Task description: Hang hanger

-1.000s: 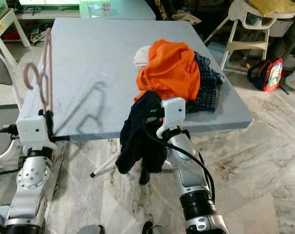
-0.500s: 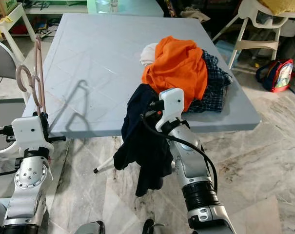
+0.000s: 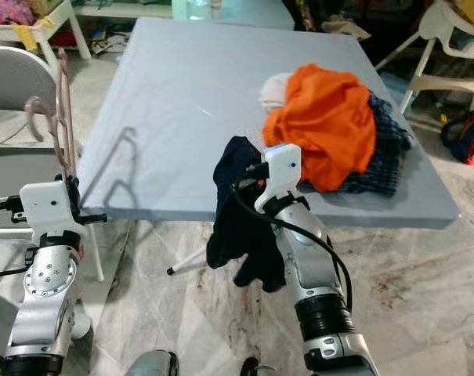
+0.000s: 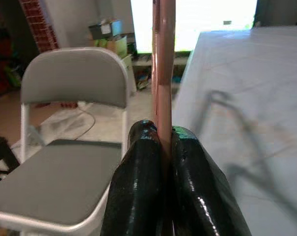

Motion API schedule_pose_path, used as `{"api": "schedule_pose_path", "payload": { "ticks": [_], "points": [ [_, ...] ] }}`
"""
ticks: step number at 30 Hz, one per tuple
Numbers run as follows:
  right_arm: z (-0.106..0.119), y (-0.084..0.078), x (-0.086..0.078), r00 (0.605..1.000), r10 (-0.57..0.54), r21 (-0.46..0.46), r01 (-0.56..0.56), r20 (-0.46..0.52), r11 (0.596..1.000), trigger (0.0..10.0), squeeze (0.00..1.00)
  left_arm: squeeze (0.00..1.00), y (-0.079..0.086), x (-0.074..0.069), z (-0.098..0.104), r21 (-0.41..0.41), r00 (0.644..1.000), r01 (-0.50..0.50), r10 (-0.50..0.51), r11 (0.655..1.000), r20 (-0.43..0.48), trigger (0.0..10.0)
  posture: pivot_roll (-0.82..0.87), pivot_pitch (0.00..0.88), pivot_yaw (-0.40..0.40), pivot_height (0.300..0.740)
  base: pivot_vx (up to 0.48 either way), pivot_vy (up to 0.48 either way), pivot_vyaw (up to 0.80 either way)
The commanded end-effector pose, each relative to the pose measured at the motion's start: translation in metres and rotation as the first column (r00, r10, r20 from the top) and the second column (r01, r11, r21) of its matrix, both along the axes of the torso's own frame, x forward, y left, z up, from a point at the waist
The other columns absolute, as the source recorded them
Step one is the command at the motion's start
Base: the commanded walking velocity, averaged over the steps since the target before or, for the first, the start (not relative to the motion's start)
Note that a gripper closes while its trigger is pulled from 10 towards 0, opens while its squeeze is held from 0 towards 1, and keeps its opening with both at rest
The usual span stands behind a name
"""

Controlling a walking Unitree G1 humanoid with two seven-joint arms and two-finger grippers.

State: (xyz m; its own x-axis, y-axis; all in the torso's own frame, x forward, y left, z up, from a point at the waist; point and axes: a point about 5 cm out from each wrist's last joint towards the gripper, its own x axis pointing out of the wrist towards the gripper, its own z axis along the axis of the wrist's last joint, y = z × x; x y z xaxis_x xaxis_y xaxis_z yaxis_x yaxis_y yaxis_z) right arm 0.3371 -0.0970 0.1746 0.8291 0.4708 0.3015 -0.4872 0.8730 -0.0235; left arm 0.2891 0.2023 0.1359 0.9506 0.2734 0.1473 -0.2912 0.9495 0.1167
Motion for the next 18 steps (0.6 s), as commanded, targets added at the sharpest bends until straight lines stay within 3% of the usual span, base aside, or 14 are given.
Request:
{"api": "schedule_pose_path", "payload": {
  "ticks": [1,7,13,18],
  "points": [
    [0.01,-0.002,-0.001,0.999,-0.008,0.0,0.008,0.053,1.0,10.0,0.0,0.0,0.001,-0.002,-0.008,-0.003,0.999,0.003,-0.003,1.0,-0.042,10.0,0.24,0.179,-0.058,0.74,0.0,0.48,0.0],
    [0.01,-0.004,-0.001,0.998,-0.026,-0.004,0.026,0.056,1.0,10.0,0.0,0.0,-0.002,0.0,-0.005,0.0,0.999,0.022,-0.022,1.0,-0.031,10.0,0.24,0.179,-0.058,0.74,0.0,0.329,0.0],
    [0.01,-0.008,0.0,0.997,-0.055,-0.002,0.055,0.058,0.998,10.0,0.0,0.0,-0.009,0.001,-0.001,0.017,0.992,0.123,-0.123,0.992,-0.012,10.0,0.24,0.177,-0.055,0.74,0.0,0.0,0.0],
    [0.011,-0.01,0.002,0.994,-0.093,0.003,0.093,0.061,0.996,10.0,0.0,0.0,-0.015,0.002,0.001,-0.019,0.98,0.199,-0.199,0.98,-0.001,10.0,0.24,0.175,-0.054,0.74,0.0,0.0,0.0]
  ]
}}
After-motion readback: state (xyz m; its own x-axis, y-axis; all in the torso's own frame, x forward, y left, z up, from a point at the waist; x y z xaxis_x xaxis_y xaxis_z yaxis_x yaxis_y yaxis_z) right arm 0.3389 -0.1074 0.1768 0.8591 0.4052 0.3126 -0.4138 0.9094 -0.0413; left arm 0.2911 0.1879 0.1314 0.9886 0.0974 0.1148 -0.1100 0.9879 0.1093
